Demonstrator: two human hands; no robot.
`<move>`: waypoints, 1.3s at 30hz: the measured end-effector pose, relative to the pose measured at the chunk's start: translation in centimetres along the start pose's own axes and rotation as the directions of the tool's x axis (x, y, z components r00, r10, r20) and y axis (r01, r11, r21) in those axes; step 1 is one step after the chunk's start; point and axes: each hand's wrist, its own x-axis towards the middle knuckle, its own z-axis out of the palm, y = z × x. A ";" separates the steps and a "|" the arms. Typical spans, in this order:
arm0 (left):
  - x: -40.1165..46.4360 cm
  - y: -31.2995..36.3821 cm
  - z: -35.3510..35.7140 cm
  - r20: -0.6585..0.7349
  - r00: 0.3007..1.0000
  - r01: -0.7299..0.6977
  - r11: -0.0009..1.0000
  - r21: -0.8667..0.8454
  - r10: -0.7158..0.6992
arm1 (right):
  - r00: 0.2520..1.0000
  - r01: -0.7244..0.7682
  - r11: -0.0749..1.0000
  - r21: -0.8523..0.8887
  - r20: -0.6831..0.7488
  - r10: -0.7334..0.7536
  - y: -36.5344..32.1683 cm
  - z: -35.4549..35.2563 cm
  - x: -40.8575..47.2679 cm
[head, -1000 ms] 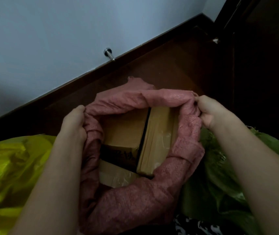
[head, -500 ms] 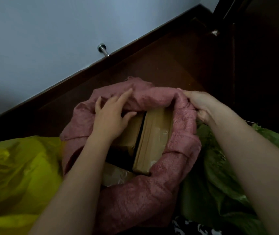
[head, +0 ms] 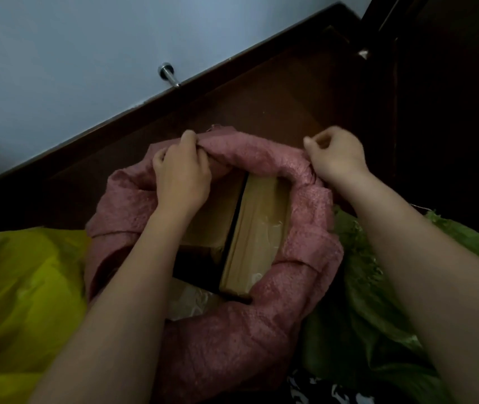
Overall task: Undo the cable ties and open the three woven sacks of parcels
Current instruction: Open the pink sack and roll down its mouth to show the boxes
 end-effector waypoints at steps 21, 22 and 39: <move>0.8 -4.4 -3.6 0.187 0.980 0.041 0.993 0.108 -0.061 | 0.855 -0.454 0.660 0.598 0.501 0.135 -0.4 0.5 1.8; 0.8 -5.1 -3.8 0.154 0.984 0.070 0.991 0.110 -0.086 | 0.849 -0.478 0.638 0.604 0.503 0.160 -0.3 0.8 1.9; 3.9 -8.5 -2.9 0.694 0.508 0.800 -0.019 -0.599 -0.510 | 0.863 -0.505 0.514 0.693 0.399 0.309 1.5 3.2 3.4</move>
